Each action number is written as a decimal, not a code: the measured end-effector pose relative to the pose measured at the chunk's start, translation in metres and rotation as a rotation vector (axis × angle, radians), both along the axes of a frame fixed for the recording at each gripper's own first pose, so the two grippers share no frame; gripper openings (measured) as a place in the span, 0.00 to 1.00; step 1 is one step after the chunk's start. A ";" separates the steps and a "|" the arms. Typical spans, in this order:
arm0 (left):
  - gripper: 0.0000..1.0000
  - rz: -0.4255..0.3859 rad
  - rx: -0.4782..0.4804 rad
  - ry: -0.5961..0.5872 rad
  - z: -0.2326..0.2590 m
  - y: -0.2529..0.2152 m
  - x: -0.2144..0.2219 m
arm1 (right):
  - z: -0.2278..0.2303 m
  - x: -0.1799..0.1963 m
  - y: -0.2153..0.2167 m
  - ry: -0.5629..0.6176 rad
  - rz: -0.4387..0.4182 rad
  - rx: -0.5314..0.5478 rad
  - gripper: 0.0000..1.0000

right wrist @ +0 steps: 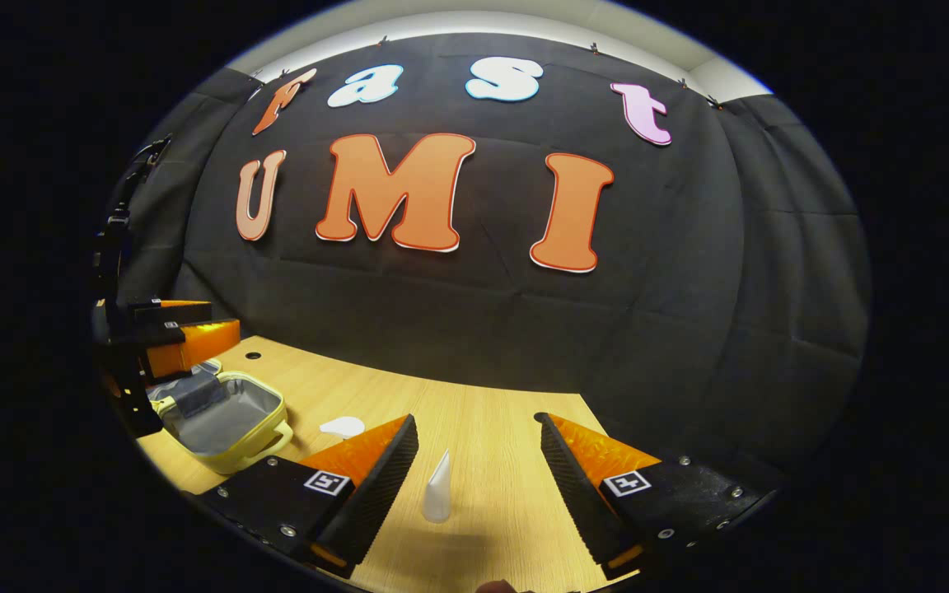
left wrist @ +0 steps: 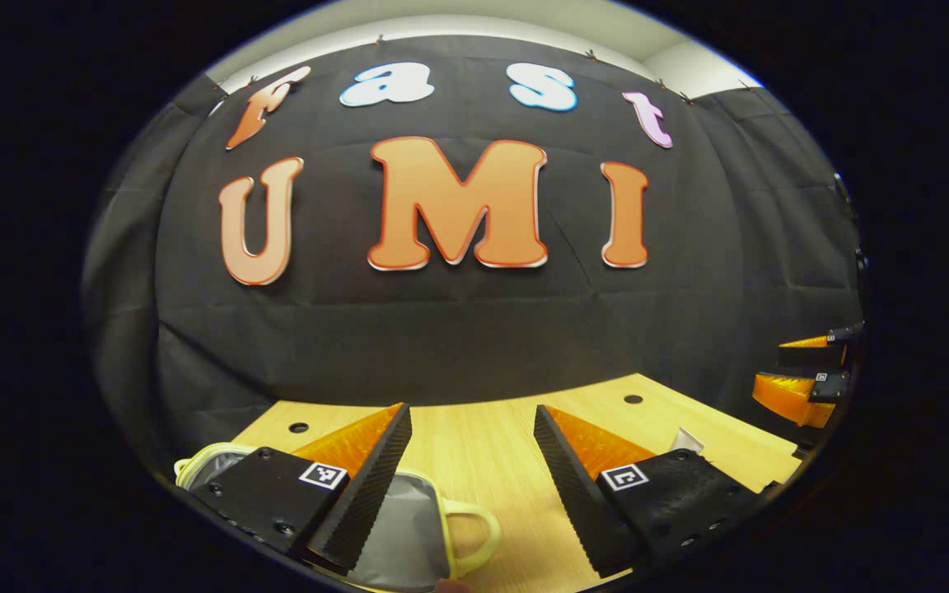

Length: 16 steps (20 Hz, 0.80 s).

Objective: First open the suitcase, pack the skin care products into it, and then close the suitcase.

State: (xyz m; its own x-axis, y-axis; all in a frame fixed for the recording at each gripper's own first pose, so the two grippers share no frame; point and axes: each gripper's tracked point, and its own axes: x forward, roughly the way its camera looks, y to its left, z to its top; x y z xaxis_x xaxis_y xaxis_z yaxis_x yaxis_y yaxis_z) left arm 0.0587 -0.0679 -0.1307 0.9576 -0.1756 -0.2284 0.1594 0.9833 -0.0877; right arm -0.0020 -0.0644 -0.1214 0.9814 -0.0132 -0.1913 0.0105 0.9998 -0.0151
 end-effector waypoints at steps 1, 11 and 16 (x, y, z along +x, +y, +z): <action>0.96 -0.022 0.009 0.008 -0.007 -0.012 -0.001 | -0.003 -0.002 -0.001 0.004 -0.003 0.002 0.96; 1.00 -0.229 0.128 0.173 -0.125 -0.113 -0.025 | -0.051 -0.013 0.003 0.113 0.032 -0.004 0.96; 1.00 -0.268 0.140 0.258 -0.177 -0.140 -0.024 | -0.064 -0.011 0.004 0.143 0.048 -0.019 0.96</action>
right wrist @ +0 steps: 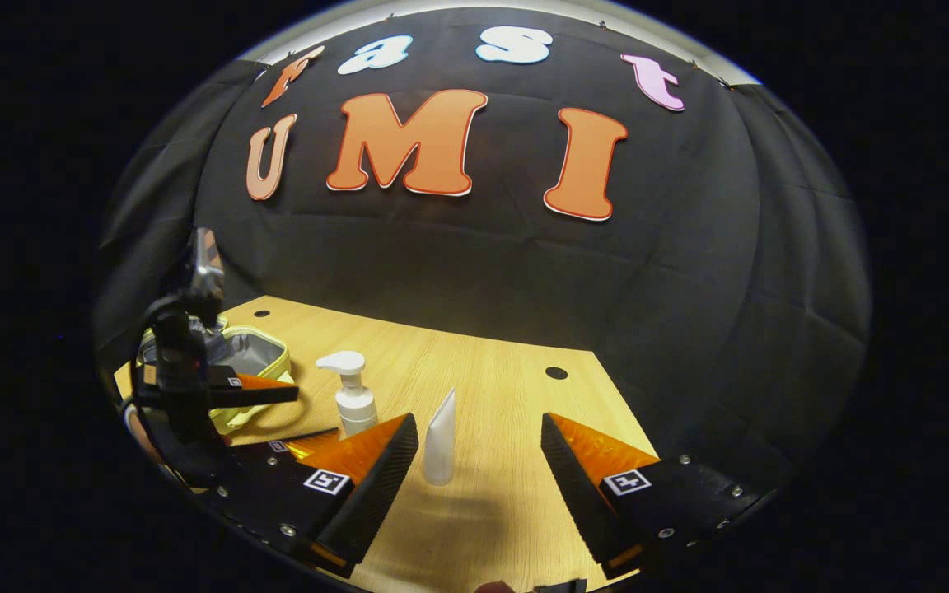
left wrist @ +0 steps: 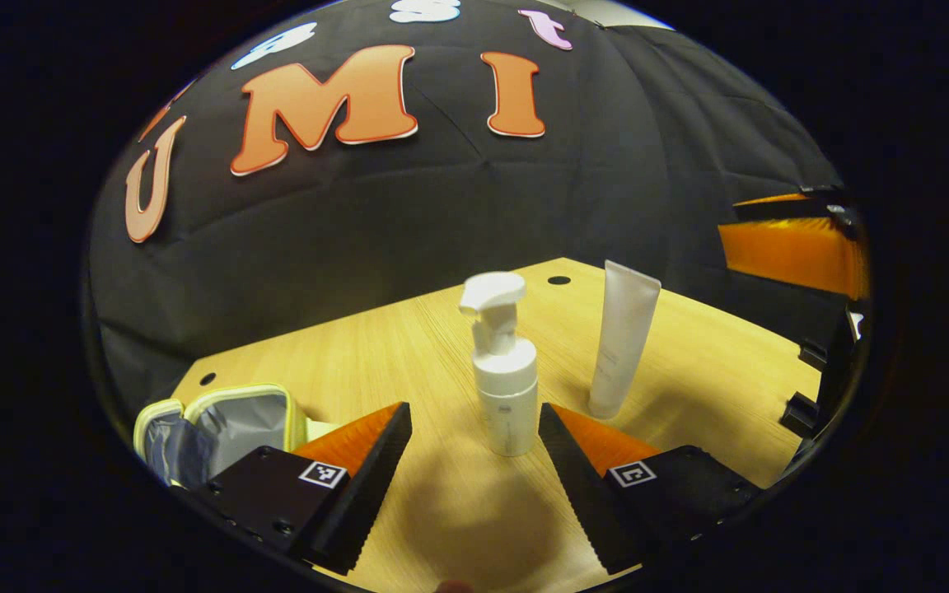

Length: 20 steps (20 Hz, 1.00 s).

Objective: First open the suitcase, pack the skin care products into it, and then close the suitcase.

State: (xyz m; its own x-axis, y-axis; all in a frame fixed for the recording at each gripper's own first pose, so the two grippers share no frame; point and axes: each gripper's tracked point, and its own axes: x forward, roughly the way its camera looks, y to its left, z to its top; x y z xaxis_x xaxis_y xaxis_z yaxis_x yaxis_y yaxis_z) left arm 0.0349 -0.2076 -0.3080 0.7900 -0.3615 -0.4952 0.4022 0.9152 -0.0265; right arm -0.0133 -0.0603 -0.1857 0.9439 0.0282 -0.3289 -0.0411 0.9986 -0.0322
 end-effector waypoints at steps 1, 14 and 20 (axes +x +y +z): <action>1.00 -0.006 0.002 0.016 -0.009 -0.006 0.003 | -0.003 0.000 0.001 0.006 0.005 -0.001 0.96; 0.93 -0.022 -0.037 0.047 -0.054 -0.044 0.050 | -0.042 -0.001 -0.011 0.112 -0.003 -0.009 0.96; 0.62 -0.004 -0.078 0.093 -0.045 -0.040 0.047 | -0.059 0.012 0.002 0.136 0.034 0.018 0.96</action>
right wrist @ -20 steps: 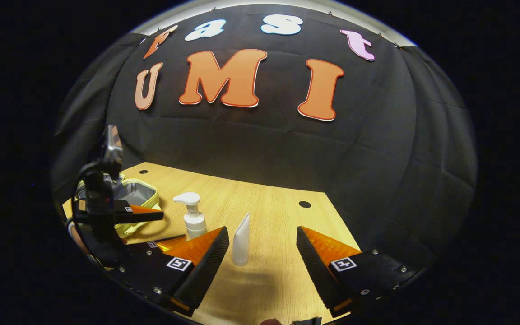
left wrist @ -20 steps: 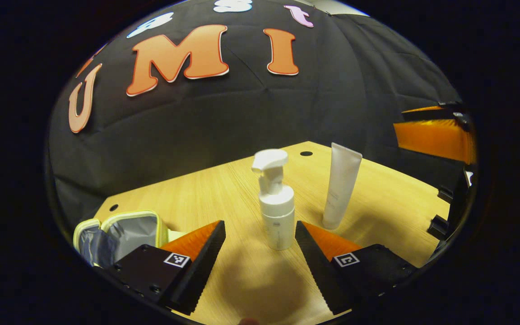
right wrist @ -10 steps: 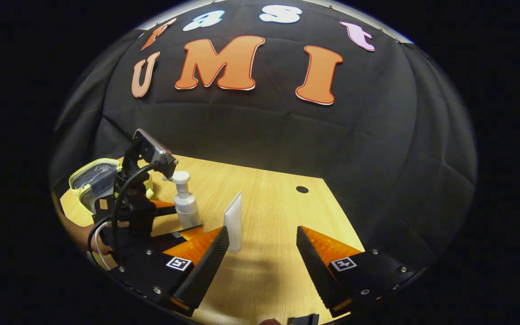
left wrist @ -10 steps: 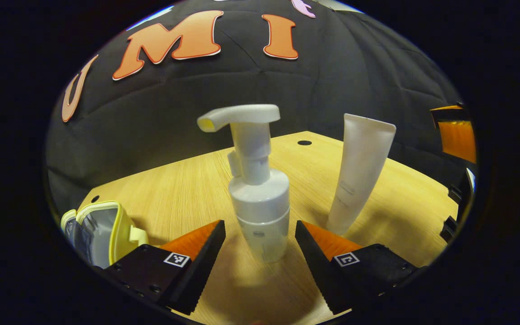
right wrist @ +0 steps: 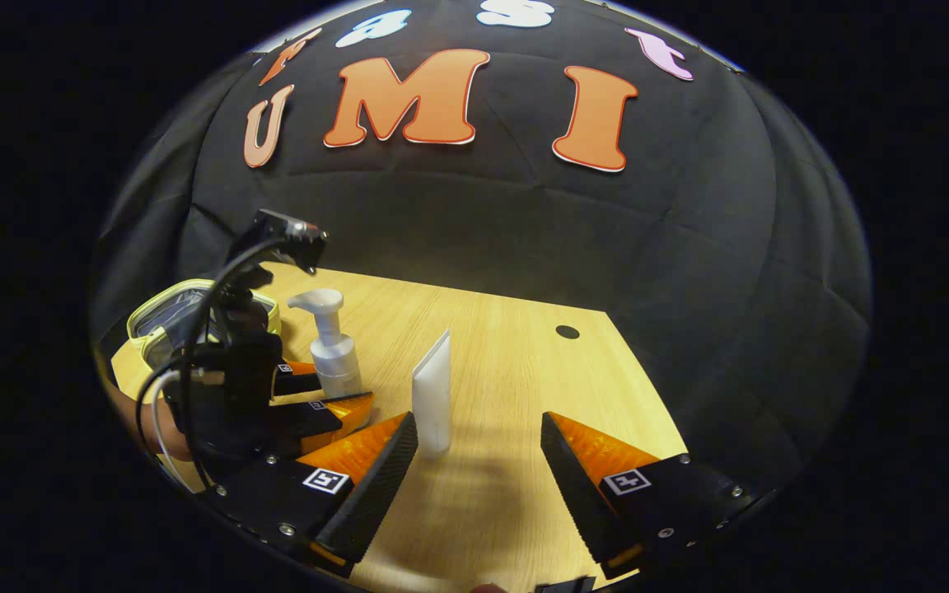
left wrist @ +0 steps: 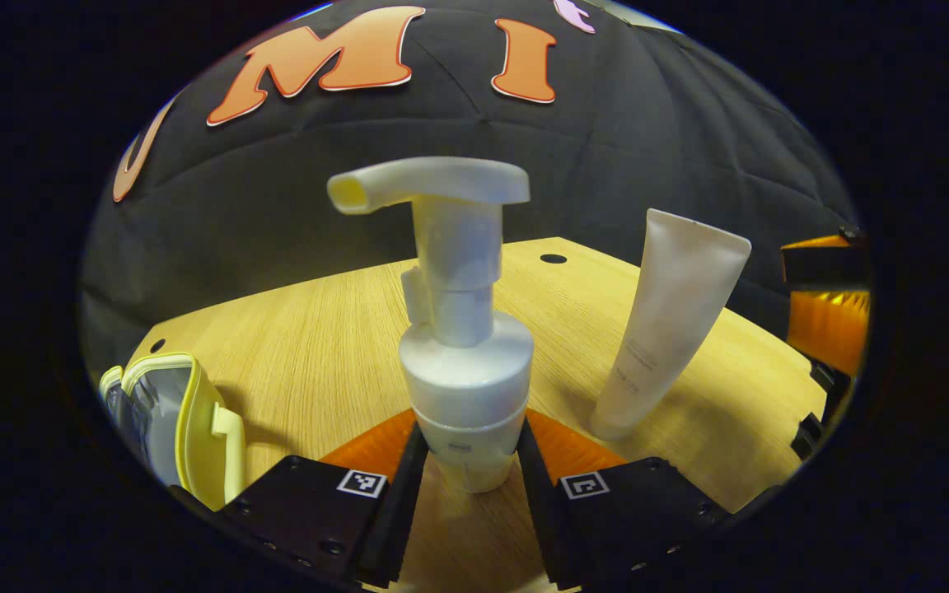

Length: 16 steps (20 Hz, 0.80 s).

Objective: First open the suitcase, pack the skin care products into it, and then close the suitcase.

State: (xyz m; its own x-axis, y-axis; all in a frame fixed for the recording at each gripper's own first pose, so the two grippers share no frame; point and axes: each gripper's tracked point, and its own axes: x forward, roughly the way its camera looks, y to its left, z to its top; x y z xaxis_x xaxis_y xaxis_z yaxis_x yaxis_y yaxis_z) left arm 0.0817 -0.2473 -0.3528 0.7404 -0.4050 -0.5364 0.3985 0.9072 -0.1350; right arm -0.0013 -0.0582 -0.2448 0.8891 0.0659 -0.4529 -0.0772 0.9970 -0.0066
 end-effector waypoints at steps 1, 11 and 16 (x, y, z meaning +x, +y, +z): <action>0.62 0.007 0.003 -0.008 0.008 0.006 0.001 | -0.003 0.003 0.003 0.004 0.006 0.008 0.96; 0.62 0.098 0.030 -0.080 0.106 0.071 -0.009 | -0.044 0.028 0.028 0.055 0.099 0.039 0.97; 0.62 0.141 0.071 -0.095 0.134 0.097 -0.011 | -0.060 0.045 0.041 0.060 0.134 0.077 0.95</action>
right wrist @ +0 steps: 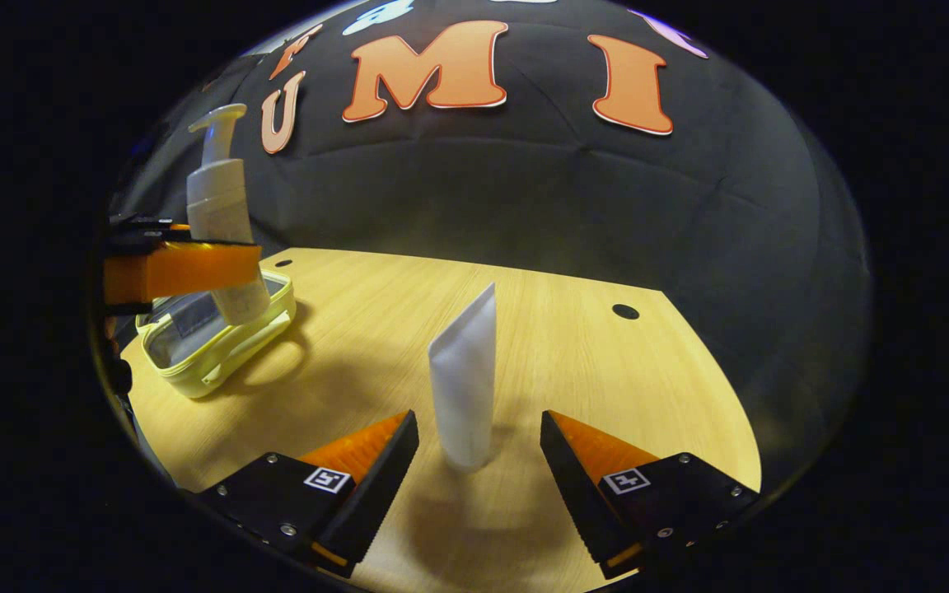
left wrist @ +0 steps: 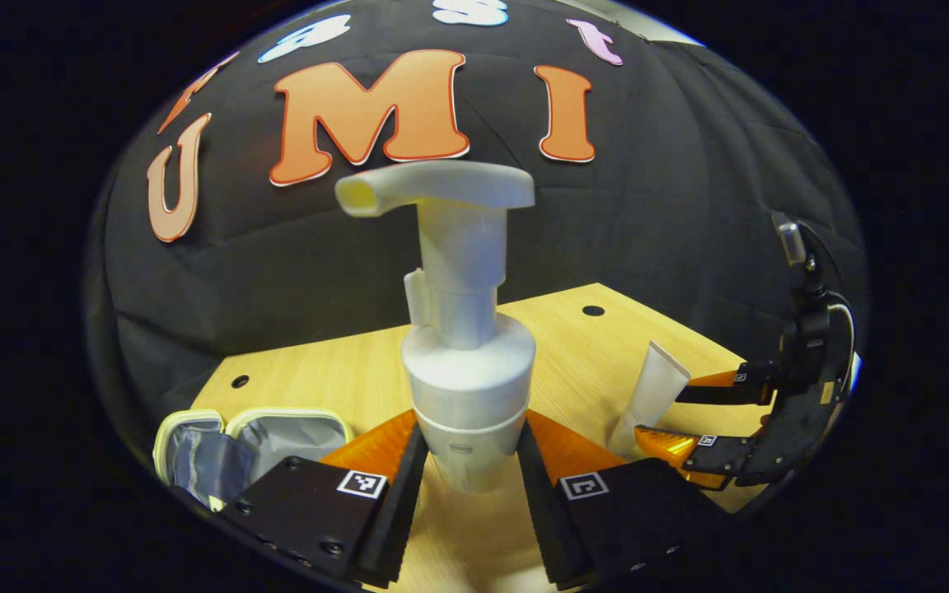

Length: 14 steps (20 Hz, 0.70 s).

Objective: First open the suitcase, pack the skin care products into it, and then close the suitcase.

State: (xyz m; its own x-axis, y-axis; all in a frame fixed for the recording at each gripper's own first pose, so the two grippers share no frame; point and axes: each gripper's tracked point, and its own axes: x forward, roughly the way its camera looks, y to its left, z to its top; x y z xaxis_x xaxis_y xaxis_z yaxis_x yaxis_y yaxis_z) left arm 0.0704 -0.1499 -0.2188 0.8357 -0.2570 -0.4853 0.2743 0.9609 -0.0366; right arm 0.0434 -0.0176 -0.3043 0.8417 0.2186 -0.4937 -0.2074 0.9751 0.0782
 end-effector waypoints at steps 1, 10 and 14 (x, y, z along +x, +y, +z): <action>0.62 0.010 0.007 -0.003 0.004 0.004 -0.002 | -0.004 0.004 0.004 0.006 0.009 0.012 0.95; 0.62 0.080 0.021 0.015 0.013 0.022 -0.013 | -0.024 0.023 0.020 0.025 0.035 0.071 0.65; 0.62 0.104 0.025 0.023 0.015 0.030 -0.019 | -0.027 0.030 0.021 0.021 0.032 0.087 0.49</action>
State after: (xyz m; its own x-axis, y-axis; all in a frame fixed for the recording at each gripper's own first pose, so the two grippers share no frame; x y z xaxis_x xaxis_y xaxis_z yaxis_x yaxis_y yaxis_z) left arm 0.0509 -0.1204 -0.2042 0.8459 -0.1572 -0.5097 0.1723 0.9849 -0.0178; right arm 0.0734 0.0036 -0.3313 0.8231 0.2878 -0.4896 -0.2355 0.9574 0.1669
